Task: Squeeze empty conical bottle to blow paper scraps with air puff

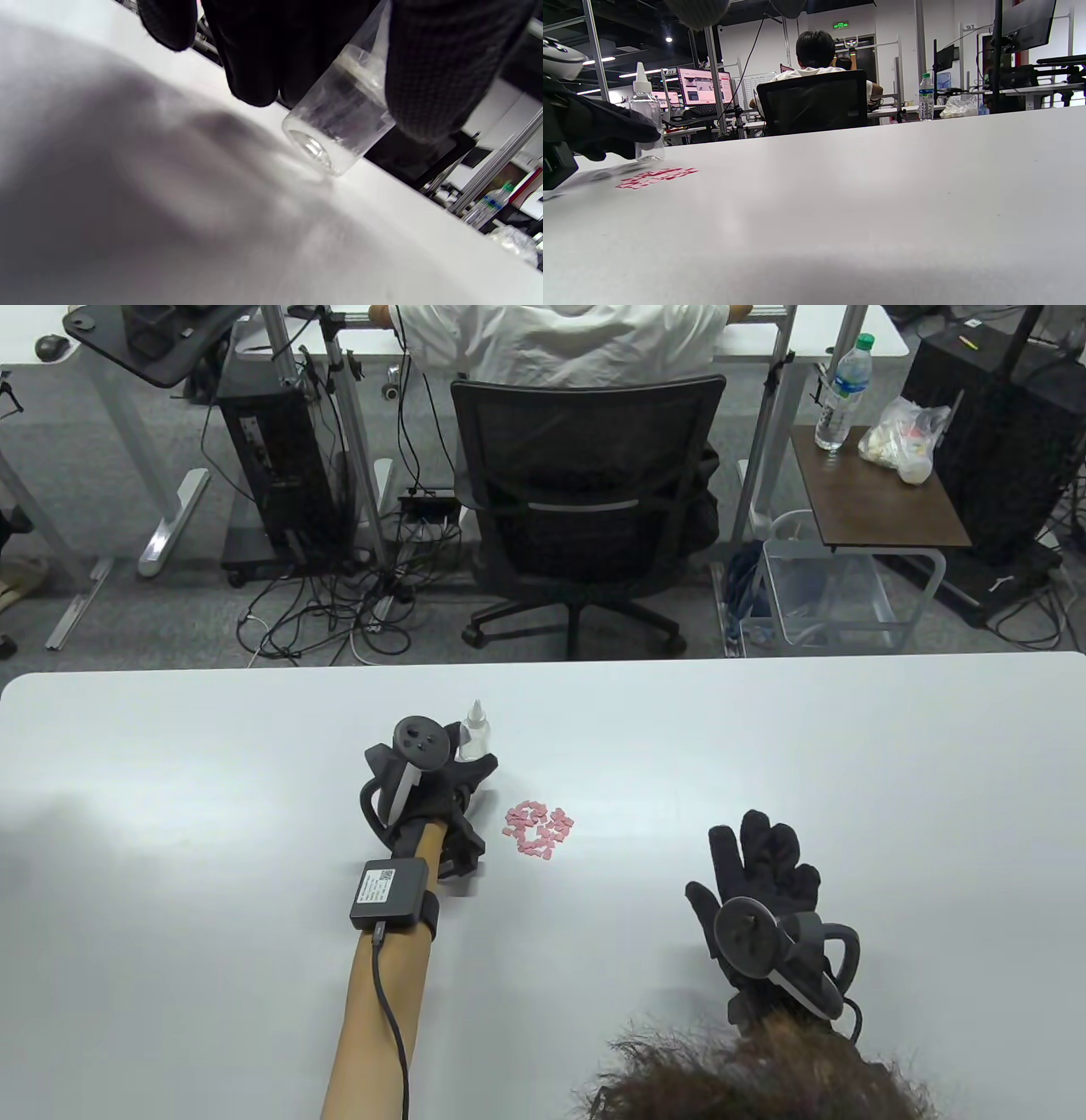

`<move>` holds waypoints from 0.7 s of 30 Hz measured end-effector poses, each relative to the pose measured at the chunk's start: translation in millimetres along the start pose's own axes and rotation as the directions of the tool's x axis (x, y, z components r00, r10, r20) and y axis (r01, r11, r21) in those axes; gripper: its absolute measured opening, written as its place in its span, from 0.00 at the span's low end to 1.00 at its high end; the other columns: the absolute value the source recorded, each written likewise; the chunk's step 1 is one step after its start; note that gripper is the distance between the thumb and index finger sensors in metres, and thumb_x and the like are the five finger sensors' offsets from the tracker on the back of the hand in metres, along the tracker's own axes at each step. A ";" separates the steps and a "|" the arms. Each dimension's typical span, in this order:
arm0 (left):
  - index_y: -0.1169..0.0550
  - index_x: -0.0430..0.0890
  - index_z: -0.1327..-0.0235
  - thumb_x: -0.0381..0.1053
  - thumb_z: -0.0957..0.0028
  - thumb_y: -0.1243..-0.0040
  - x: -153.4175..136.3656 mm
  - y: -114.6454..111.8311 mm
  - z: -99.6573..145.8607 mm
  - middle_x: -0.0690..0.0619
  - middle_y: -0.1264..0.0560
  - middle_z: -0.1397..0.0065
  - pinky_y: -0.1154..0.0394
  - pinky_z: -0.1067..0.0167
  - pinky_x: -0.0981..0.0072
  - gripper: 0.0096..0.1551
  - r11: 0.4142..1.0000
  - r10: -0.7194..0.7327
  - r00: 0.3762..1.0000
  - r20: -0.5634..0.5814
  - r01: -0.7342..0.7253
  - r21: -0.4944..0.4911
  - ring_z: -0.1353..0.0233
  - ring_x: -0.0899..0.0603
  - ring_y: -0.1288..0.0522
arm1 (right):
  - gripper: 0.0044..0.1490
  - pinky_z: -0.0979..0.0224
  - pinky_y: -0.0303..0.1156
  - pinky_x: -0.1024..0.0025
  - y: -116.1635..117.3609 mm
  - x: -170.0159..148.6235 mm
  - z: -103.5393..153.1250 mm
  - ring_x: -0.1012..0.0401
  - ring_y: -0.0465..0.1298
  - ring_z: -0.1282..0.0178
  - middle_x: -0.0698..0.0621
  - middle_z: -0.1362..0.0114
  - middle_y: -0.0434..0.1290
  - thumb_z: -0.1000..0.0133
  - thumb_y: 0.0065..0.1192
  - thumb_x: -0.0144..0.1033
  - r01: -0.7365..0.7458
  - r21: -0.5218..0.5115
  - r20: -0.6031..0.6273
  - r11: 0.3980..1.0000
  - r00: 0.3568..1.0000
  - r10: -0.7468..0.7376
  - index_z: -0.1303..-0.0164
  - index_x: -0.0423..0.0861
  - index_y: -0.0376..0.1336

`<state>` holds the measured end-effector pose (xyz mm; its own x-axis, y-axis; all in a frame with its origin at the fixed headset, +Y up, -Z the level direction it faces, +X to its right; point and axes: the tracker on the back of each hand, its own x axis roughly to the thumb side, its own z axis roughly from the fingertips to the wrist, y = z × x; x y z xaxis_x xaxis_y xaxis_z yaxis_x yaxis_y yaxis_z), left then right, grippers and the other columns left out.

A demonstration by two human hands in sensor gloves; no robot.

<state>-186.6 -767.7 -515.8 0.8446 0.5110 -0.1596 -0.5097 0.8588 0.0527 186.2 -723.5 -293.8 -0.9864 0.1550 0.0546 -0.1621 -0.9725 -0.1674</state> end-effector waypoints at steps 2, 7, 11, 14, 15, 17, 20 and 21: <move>0.26 0.55 0.23 0.67 0.51 0.22 1.0 6.7 7.3 0.52 0.27 0.18 0.41 0.21 0.38 0.44 0.998 -0.055 0.998 0.038 0.054 0.029 0.18 0.42 0.27 | 0.46 0.23 0.49 0.26 2.2 -1.2 -0.1 0.33 0.44 0.13 0.36 0.08 0.42 0.33 0.49 0.55 -0.003 0.009 -0.003 1.000 1.000 0.003 0.08 0.45 0.47; 0.26 0.54 0.26 0.69 0.51 0.22 7.5 31.4 42.8 0.50 0.26 0.19 0.38 0.23 0.39 0.43 0.981 -0.161 0.979 0.125 0.145 0.127 0.20 0.41 0.25 | 0.46 0.23 0.50 0.27 3.7 -1.9 0.0 0.33 0.45 0.13 0.35 0.08 0.43 0.33 0.49 0.55 0.033 0.009 0.000 0.999 0.999 -0.033 0.09 0.44 0.47; 0.26 0.52 0.25 0.67 0.51 0.22 16.0 42.6 87.6 0.46 0.23 0.24 0.34 0.25 0.38 0.43 0.977 -0.177 0.969 0.170 0.153 0.145 0.25 0.40 0.20 | 0.46 0.23 0.52 0.28 4.6 3.5 1.1 0.33 0.48 0.13 0.35 0.08 0.46 0.34 0.50 0.54 0.055 -0.001 0.031 0.999 0.998 -0.055 0.09 0.43 0.48; 0.26 0.52 0.25 0.67 0.51 0.21 25.4 43.9 126.7 0.45 0.20 0.27 0.32 0.26 0.40 0.43 0.966 -0.236 0.947 0.217 0.204 0.160 0.29 0.40 0.18 | 0.46 0.24 0.56 0.29 6.9 7.5 2.1 0.32 0.54 0.14 0.32 0.09 0.50 0.34 0.50 0.55 0.108 0.025 0.046 0.994 0.993 -0.109 0.10 0.41 0.50; 0.26 0.52 0.25 0.67 0.51 0.21 29.7 43.6 140.9 0.46 0.21 0.27 0.32 0.26 0.40 0.43 0.957 -0.275 0.930 0.245 0.239 0.166 0.29 0.40 0.18 | 0.47 0.24 0.57 0.29 8.0 8.2 2.7 0.31 0.55 0.15 0.31 0.10 0.52 0.34 0.50 0.54 0.146 0.034 0.048 0.989 0.988 -0.147 0.10 0.39 0.50; 0.26 0.53 0.24 0.66 0.51 0.21 37.3 42.7 166.1 0.47 0.21 0.26 0.33 0.26 0.39 0.44 0.932 -0.351 0.891 0.288 0.303 0.200 0.28 0.41 0.19 | 0.47 0.25 0.59 0.30 9.2 9.7 3.8 0.31 0.58 0.17 0.30 0.12 0.55 0.34 0.50 0.54 0.215 0.045 0.049 0.976 0.975 -0.217 0.11 0.37 0.51; 0.26 0.53 0.24 0.67 0.51 0.22 46.5 36.8 207.2 0.48 0.21 0.26 0.35 0.24 0.39 0.44 0.905 -0.425 0.835 0.349 0.380 0.194 0.28 0.41 0.19 | 0.47 0.26 0.63 0.33 9.9 12.8 5.4 0.32 0.65 0.21 0.30 0.15 0.61 0.34 0.50 0.54 0.334 0.076 0.055 0.939 0.939 -0.338 0.13 0.34 0.52; 0.26 0.53 0.24 0.67 0.51 0.22 48.4 33.7 218.7 0.48 0.21 0.26 0.35 0.24 0.40 0.44 0.898 -0.440 0.820 0.366 0.398 0.188 0.27 0.42 0.19 | 0.47 0.27 0.65 0.33 10.5 14.1 6.0 0.33 0.68 0.23 0.31 0.17 0.64 0.34 0.50 0.54 0.394 0.122 0.054 0.911 0.914 -0.402 0.13 0.34 0.53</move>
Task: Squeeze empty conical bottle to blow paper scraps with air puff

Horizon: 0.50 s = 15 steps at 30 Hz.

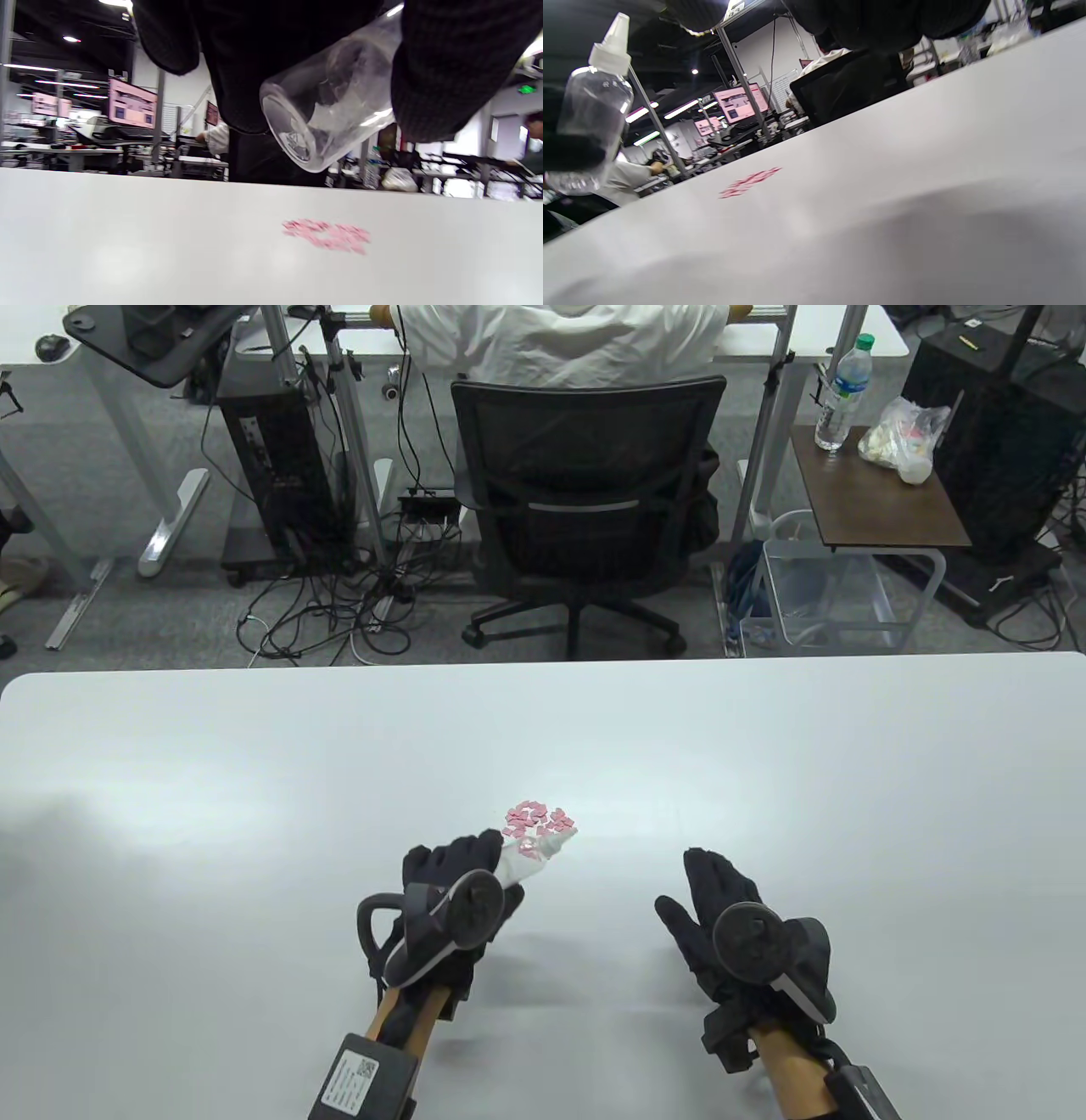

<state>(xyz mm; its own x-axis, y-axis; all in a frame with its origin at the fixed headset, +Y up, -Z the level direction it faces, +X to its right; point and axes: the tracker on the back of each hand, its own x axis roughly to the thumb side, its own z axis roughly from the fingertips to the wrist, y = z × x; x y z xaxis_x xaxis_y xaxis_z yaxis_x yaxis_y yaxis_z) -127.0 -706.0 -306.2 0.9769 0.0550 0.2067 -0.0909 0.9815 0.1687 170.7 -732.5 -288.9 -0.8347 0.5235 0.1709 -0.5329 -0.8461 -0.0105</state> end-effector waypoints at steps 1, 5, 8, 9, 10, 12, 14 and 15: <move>0.26 0.54 0.23 0.67 0.51 0.22 5.5 -0.3 7.1 0.48 0.21 0.26 0.36 0.24 0.39 0.44 1.000 -0.018 1.000 0.014 0.018 0.001 0.27 0.42 0.19 | 0.46 0.27 0.67 0.35 1.3 0.5 0.6 0.35 0.70 0.25 0.32 0.19 0.67 0.34 0.48 0.54 0.061 0.031 0.005 0.998 0.998 -0.061 0.14 0.34 0.55; 0.25 0.54 0.24 0.68 0.52 0.22 28.5 -2.8 25.7 0.50 0.21 0.26 0.37 0.23 0.39 0.44 0.984 -0.179 0.979 0.101 0.179 0.012 0.27 0.42 0.19 | 0.44 0.31 0.70 0.37 11.4 1.5 2.6 0.36 0.75 0.32 0.31 0.25 0.71 0.33 0.46 0.53 0.387 0.090 -0.047 0.918 0.922 -0.384 0.19 0.32 0.60; 0.25 0.56 0.24 0.67 0.52 0.22 40.2 -4.5 30.3 0.51 0.22 0.25 0.37 0.22 0.39 0.43 0.962 -0.275 0.951 0.144 0.271 0.042 0.26 0.43 0.20 | 0.40 0.33 0.71 0.37 17.4 3.2 3.8 0.38 0.76 0.35 0.31 0.30 0.74 0.33 0.45 0.49 0.487 0.089 -0.078 0.869 0.873 -0.482 0.23 0.31 0.63; 0.25 0.55 0.24 0.68 0.52 0.22 43.6 -4.6 32.6 0.51 0.22 0.25 0.37 0.22 0.39 0.43 0.959 -0.282 0.946 0.158 0.277 0.051 0.26 0.44 0.20 | 0.38 0.33 0.71 0.37 18.6 4.0 3.9 0.39 0.77 0.37 0.32 0.32 0.75 0.33 0.45 0.47 0.491 0.083 -0.083 0.867 0.871 -0.485 0.25 0.32 0.64; 0.25 0.55 0.24 0.68 0.52 0.22 45.5 -4.3 33.8 0.52 0.22 0.25 0.37 0.22 0.39 0.44 0.960 -0.281 0.945 0.166 0.275 0.060 0.26 0.44 0.20 | 0.35 0.34 0.72 0.38 18.9 4.3 3.8 0.41 0.78 0.38 0.33 0.34 0.76 0.33 0.47 0.46 0.489 0.084 -0.082 0.868 0.872 -0.483 0.27 0.33 0.65; 0.25 0.55 0.24 0.68 0.52 0.22 49.2 -2.7 36.0 0.51 0.22 0.26 0.36 0.23 0.41 0.43 0.957 -0.288 0.941 0.180 0.276 0.087 0.27 0.43 0.20 | 0.33 0.36 0.74 0.40 20.4 6.2 3.5 0.43 0.79 0.41 0.36 0.37 0.77 0.33 0.48 0.44 0.498 0.098 -0.081 0.862 0.867 -0.492 0.30 0.34 0.67; 0.25 0.55 0.24 0.68 0.53 0.22 51.5 -1.0 38.3 0.51 0.22 0.26 0.35 0.24 0.43 0.44 0.951 -0.302 0.934 0.191 0.282 0.124 0.27 0.43 0.19 | 0.30 0.38 0.75 0.41 21.6 7.3 4.3 0.45 0.80 0.43 0.37 0.39 0.78 0.33 0.50 0.44 0.528 0.106 -0.096 0.842 0.849 -0.520 0.32 0.36 0.68; 0.25 0.55 0.25 0.68 0.53 0.22 52.0 -0.5 39.1 0.51 0.21 0.27 0.35 0.24 0.44 0.43 0.950 -0.304 0.932 0.196 0.281 0.135 0.28 0.43 0.19 | 0.29 0.38 0.75 0.42 22.0 7.3 4.5 0.46 0.80 0.44 0.38 0.40 0.78 0.33 0.50 0.43 0.537 0.103 -0.100 0.837 0.843 -0.529 0.34 0.36 0.68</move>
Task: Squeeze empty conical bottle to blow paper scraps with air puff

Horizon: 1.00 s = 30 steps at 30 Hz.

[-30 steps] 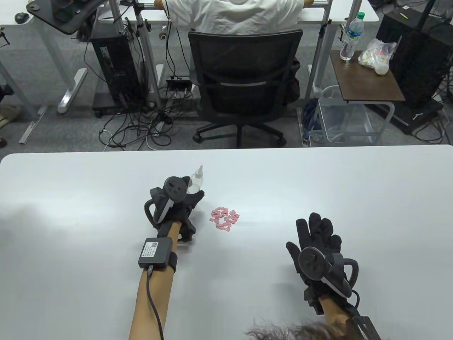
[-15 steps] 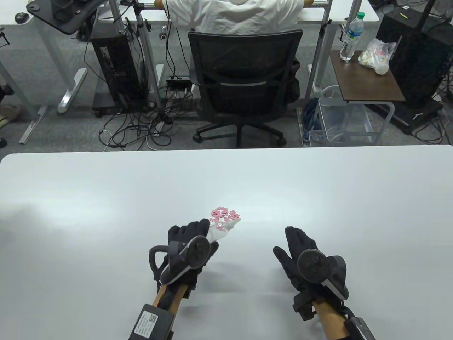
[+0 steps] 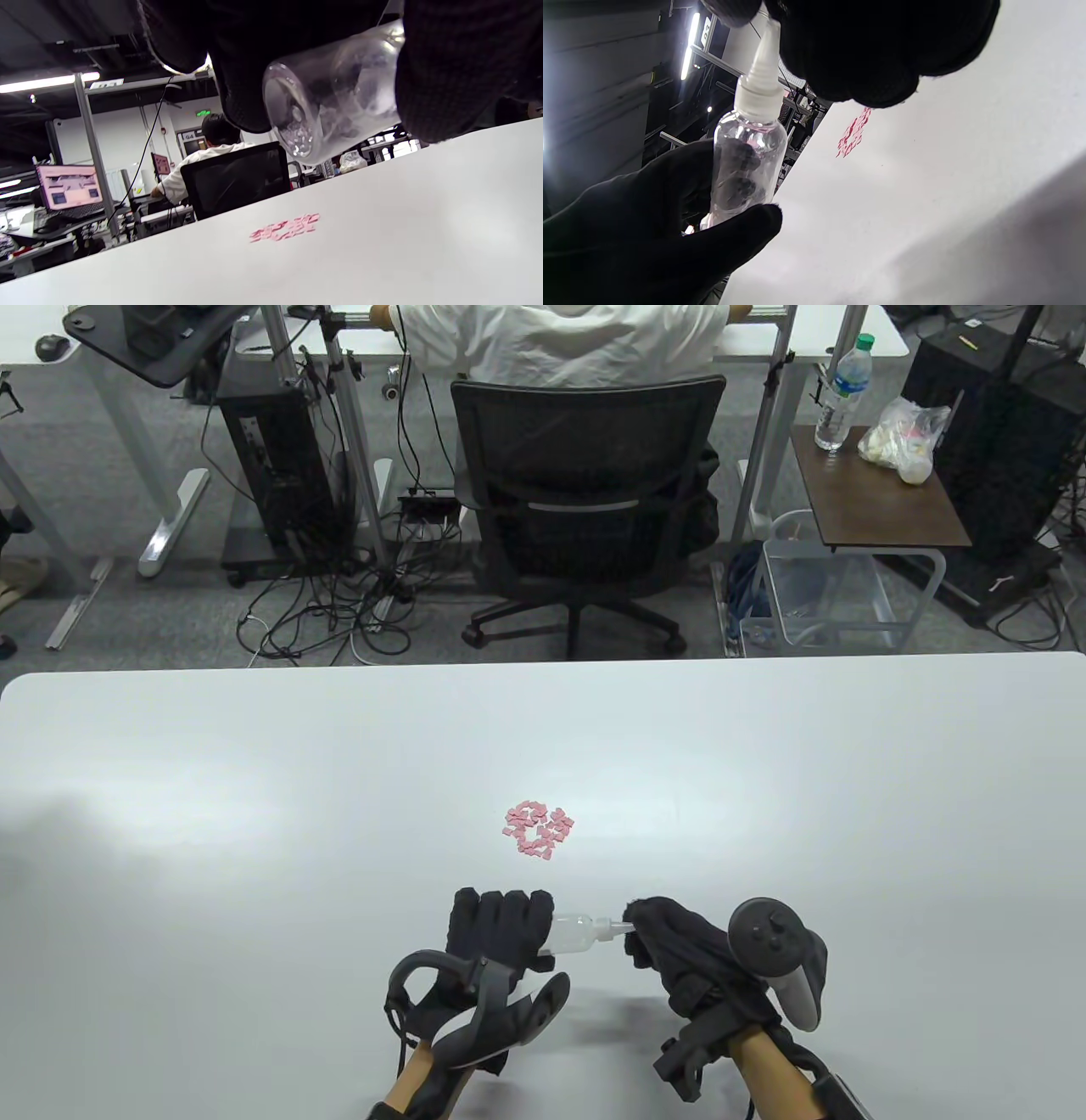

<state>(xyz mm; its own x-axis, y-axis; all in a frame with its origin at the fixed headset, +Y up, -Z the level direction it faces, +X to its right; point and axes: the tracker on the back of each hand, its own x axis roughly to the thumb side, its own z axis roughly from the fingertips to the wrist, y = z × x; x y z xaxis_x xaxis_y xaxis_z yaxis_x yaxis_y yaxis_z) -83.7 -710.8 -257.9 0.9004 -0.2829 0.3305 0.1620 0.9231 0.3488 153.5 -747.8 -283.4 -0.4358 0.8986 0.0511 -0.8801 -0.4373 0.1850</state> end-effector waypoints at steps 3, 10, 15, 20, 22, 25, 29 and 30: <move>0.25 0.54 0.25 0.68 0.53 0.22 1.3 2.6 2.9 0.51 0.21 0.27 0.35 0.24 0.44 0.44 0.999 -0.031 0.999 0.010 0.031 0.016 0.28 0.43 0.19 | 0.26 0.40 0.76 0.43 0.9 -2.3 -0.5 0.47 0.81 0.47 0.39 0.43 0.79 0.33 0.53 0.41 0.035 0.005 -0.026 0.999 0.999 -0.035 0.36 0.37 0.69; 0.24 0.53 0.25 0.68 0.53 0.22 9.2 6.4 7.3 0.49 0.21 0.28 0.34 0.25 0.44 0.44 0.991 -0.112 0.993 0.028 0.110 0.077 0.30 0.43 0.19 | 0.27 0.44 0.77 0.45 5.0 -5.8 2.4 0.50 0.82 0.53 0.42 0.49 0.80 0.33 0.51 0.47 0.046 -0.017 -0.075 0.999 0.996 -0.047 0.43 0.39 0.72; 0.22 0.51 0.28 0.69 0.54 0.23 15.6 13.1 8.0 0.49 0.18 0.32 0.32 0.26 0.46 0.43 0.992 -0.119 0.990 0.077 0.115 0.056 0.34 0.43 0.16 | 0.25 0.46 0.78 0.46 2.3 -3.0 5.2 0.52 0.82 0.55 0.43 0.52 0.80 0.34 0.54 0.43 -0.001 -0.046 -0.055 0.999 0.998 -0.001 0.47 0.36 0.73; 0.24 0.49 0.24 0.67 0.49 0.24 4.0 1.4 5.0 0.46 0.21 0.28 0.35 0.24 0.44 0.43 0.962 0.205 0.979 0.010 -0.200 -0.185 0.30 0.40 0.19 | 0.25 0.45 0.78 0.46 1.0 5.0 7.1 0.51 0.82 0.55 0.43 0.51 0.80 0.34 0.55 0.43 -0.127 -0.053 0.003 0.990 0.992 0.127 0.46 0.37 0.73; 0.25 0.49 0.23 0.67 0.49 0.25 2.7 -2.0 6.5 0.47 0.22 0.27 0.35 0.24 0.44 0.44 0.979 0.163 0.987 0.014 -0.159 -0.130 0.30 0.40 0.20 | 0.25 0.46 0.78 0.47 1.8 5.3 7.4 0.51 0.82 0.55 0.43 0.51 0.81 0.33 0.53 0.44 -0.116 -0.076 0.013 0.990 0.993 0.117 0.46 0.38 0.73; 0.26 0.50 0.23 0.68 0.50 0.26 9.7 4.8 8.4 0.48 0.22 0.27 0.35 0.24 0.45 0.44 0.999 -0.048 0.997 0.057 0.049 -0.015 0.29 0.42 0.20 | 0.26 0.47 0.78 0.47 4.6 5.5 7.3 0.52 0.82 0.57 0.44 0.53 0.81 0.34 0.52 0.47 -0.128 -0.084 -0.003 0.988 0.992 0.128 0.49 0.39 0.74; 0.25 0.50 0.24 0.69 0.51 0.26 9.4 7.3 6.9 0.49 0.21 0.28 0.34 0.25 0.45 0.44 0.996 -0.025 0.997 0.074 0.031 -0.084 0.30 0.43 0.18 | 0.25 0.46 0.78 0.46 5.5 4.7 7.0 0.51 0.82 0.56 0.42 0.52 0.81 0.35 0.56 0.44 -0.140 -0.061 0.036 0.988 0.989 0.142 0.47 0.37 0.73; 0.25 0.50 0.24 0.68 0.50 0.26 7.3 5.0 6.5 0.49 0.21 0.28 0.34 0.25 0.45 0.44 0.992 0.035 0.998 0.054 -0.028 -0.125 0.30 0.42 0.18 | 0.25 0.46 0.78 0.46 5.4 4.7 7.2 0.51 0.82 0.55 0.42 0.51 0.81 0.36 0.56 0.44 -0.142 -0.058 0.035 0.988 0.989 0.144 0.47 0.37 0.73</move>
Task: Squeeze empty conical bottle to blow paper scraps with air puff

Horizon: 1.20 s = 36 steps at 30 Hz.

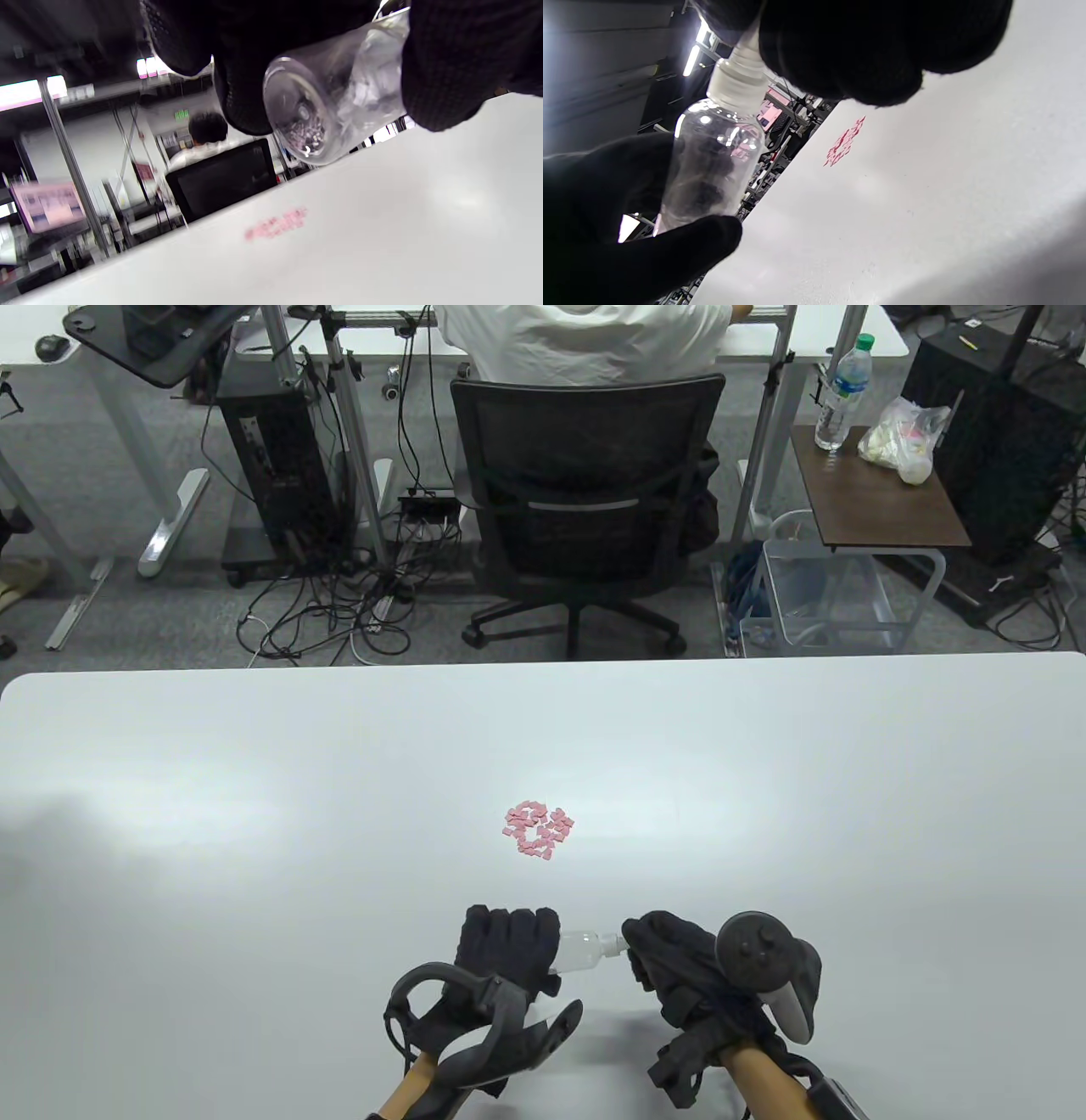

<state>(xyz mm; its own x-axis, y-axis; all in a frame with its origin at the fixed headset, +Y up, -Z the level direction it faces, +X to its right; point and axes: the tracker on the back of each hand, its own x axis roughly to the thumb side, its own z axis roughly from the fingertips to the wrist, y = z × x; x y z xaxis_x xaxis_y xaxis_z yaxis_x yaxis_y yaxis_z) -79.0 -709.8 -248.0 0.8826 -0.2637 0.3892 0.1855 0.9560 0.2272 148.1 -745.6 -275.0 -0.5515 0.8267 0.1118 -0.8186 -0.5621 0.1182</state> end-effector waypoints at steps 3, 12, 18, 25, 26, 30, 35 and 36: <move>0.26 0.49 0.23 0.67 0.49 0.25 -5.1 -7.5 -0.2 0.47 0.22 0.27 0.35 0.25 0.45 0.44 0.989 0.140 0.990 -0.016 -0.140 -0.052 0.30 0.41 0.19 | 0.25 0.45 0.78 0.46 0.7 -0.5 1.0 0.51 0.82 0.54 0.43 0.50 0.81 0.35 0.55 0.46 -0.015 -0.029 0.001 0.999 1.000 0.015 0.46 0.39 0.73; 0.25 0.50 0.24 0.68 0.51 0.26 -4.8 -0.1 0.2 0.48 0.21 0.27 0.34 0.25 0.45 0.44 0.997 0.063 0.998 0.011 -0.063 -0.032 0.30 0.42 0.19 | 0.25 0.45 0.78 0.46 0.5 0.9 1.4 0.51 0.82 0.55 0.42 0.51 0.81 0.36 0.57 0.45 -0.008 -0.029 0.034 1.000 0.999 0.009 0.47 0.38 0.73; 0.27 0.50 0.22 0.67 0.50 0.26 -6.4 -4.9 1.7 0.48 0.23 0.25 0.35 0.24 0.45 0.45 0.999 0.051 0.999 0.007 -0.051 0.007 0.28 0.42 0.20 | 0.27 0.47 0.78 0.47 2.7 3.3 2.3 0.52 0.83 0.57 0.43 0.53 0.81 0.35 0.53 0.50 -0.071 -0.059 0.015 0.996 0.997 0.072 0.49 0.40 0.74; 0.26 0.50 0.23 0.67 0.50 0.26 -7.8 -1.5 1.4 0.48 0.22 0.26 0.35 0.24 0.45 0.44 0.994 0.103 0.995 0.006 -0.102 -0.038 0.29 0.42 0.19 | 0.25 0.46 0.78 0.46 0.7 4.0 2.5 0.51 0.82 0.55 0.43 0.52 0.81 0.37 0.59 0.47 -0.044 -0.046 0.043 0.998 0.998 0.046 0.48 0.39 0.73; 0.26 0.50 0.23 0.67 0.50 0.26 -10.1 -5.0 0.8 0.48 0.22 0.26 0.35 0.24 0.44 0.44 0.985 0.160 0.987 -0.002 -0.160 -0.062 0.29 0.42 0.19 | 0.25 0.45 0.78 0.46 0.4 3.9 2.7 0.51 0.82 0.55 0.43 0.51 0.81 0.37 0.59 0.47 -0.045 -0.049 0.043 0.998 0.998 0.047 0.46 0.39 0.73; 0.26 0.50 0.23 0.67 0.50 0.26 -13.6 -9.7 -0.6 0.48 0.22 0.26 0.35 0.24 0.44 0.44 0.976 0.194 0.981 -0.007 -0.194 -0.095 0.29 0.42 0.19 | 0.26 0.44 0.77 0.46 2.4 4.0 1.3 0.51 0.82 0.53 0.42 0.49 0.80 0.37 0.60 0.46 -0.062 -0.034 0.048 0.998 0.997 0.063 0.44 0.38 0.72; 0.27 0.50 0.22 0.67 0.50 0.26 -9.5 -4.8 1.0 0.48 0.23 0.25 0.35 0.24 0.44 0.45 0.990 0.137 0.991 -0.002 -0.137 -0.031 0.29 0.42 0.20 | 0.30 0.46 0.78 0.47 2.4 4.9 3.0 0.51 0.82 0.56 0.43 0.51 0.81 0.36 0.54 0.52 -0.092 -0.062 0.030 0.994 0.995 0.094 0.47 0.39 0.73; 0.27 0.50 0.22 0.67 0.50 0.26 -7.6 -3.7 1.2 0.48 0.23 0.25 0.35 0.24 0.44 0.45 0.993 0.113 0.994 0.000 -0.112 -0.027 0.29 0.42 0.20 | 0.28 0.47 0.78 0.47 2.5 5.9 3.1 0.52 0.82 0.57 0.43 0.52 0.81 0.36 0.54 0.51 -0.092 -0.058 0.030 0.994 0.995 0.094 0.47 0.39 0.73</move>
<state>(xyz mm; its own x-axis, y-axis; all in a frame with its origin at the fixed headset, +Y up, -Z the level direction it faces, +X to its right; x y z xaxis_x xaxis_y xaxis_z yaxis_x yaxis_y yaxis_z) -86.9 -711.5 -250.7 0.8977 -0.1545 0.4126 0.0968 0.9828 0.1574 143.3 -742.3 -271.1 -0.6212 0.7689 0.1515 -0.7721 -0.6336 0.0499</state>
